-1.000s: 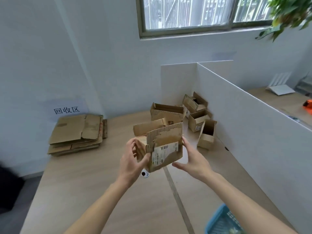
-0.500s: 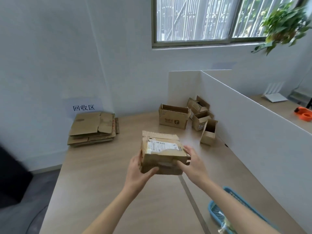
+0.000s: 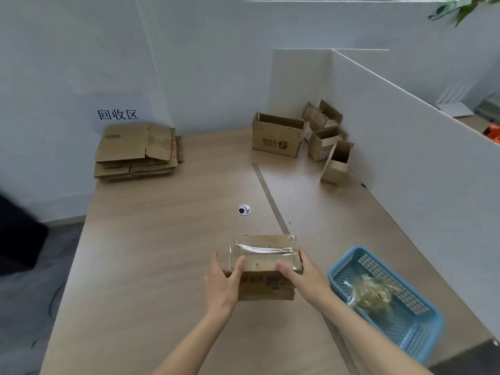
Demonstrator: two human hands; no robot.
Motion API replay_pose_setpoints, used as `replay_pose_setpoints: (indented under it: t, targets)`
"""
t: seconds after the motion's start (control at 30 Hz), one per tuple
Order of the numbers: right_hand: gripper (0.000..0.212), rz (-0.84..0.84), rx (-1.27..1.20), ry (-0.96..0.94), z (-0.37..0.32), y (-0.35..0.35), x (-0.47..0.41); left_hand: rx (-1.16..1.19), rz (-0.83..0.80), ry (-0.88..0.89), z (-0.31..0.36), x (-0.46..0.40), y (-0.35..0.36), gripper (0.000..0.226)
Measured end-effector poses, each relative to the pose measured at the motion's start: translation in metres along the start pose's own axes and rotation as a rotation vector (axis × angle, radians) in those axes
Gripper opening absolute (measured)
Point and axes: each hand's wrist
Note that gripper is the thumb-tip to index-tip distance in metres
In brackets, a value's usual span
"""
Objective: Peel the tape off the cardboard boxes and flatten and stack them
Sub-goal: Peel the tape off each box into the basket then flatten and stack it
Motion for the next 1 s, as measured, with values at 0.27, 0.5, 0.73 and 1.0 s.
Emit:
replay_pose_setpoints:
  t: [0.27, 0.5, 0.73, 1.0]
  targets:
    - [0.078, -0.083, 0.118, 0.081, 0.077, 0.003, 0.009, -0.491, -0.161, 0.108, -0.054, 0.015, 0.044, 0.108]
    - [0.071, 0.017, 0.091, 0.044, 0.099, 0.012, -0.005, -0.712, 0.12, 0.892, -0.042, 0.0, 0.062, 0.089]
    - [0.071, -0.018, -0.044, 0.106, 0.11, 0.01, -0.025, -0.947, -0.037, 0.729, -0.033, -0.032, 0.085, 0.118]
    - [0.026, 0.116, -0.065, -0.046, 0.138, -0.001, -0.008, -0.89, 0.086, 0.763, -0.043, -0.038, 0.095, 0.113]
Point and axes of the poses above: each hand's wrist, its own x-axis away from the middle knuckle, its own y-axis out of the palm, z = x × y, and after that the axes turned 10 degrees about -x, right-handed
